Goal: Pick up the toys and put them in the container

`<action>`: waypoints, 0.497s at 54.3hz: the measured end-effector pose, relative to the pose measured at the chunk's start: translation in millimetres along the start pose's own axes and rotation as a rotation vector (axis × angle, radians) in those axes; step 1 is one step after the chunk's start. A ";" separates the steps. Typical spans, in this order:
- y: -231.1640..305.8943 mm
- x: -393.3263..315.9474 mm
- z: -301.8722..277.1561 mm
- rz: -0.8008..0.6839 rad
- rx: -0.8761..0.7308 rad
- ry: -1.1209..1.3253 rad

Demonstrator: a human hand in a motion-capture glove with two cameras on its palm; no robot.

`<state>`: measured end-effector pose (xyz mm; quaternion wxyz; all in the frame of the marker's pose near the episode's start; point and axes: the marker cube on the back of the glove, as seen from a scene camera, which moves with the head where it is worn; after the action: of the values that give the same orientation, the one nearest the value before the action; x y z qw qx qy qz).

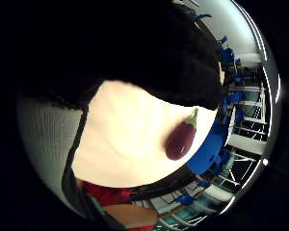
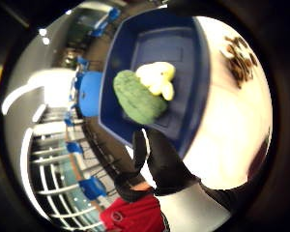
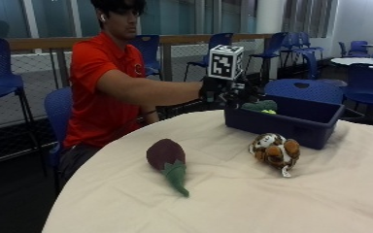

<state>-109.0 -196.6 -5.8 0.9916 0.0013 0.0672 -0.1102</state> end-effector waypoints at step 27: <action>85.9 171.5 45.4 0.287 -0.047 0.061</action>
<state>81.6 -151.0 15.3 0.9945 -0.0092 0.0988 0.0344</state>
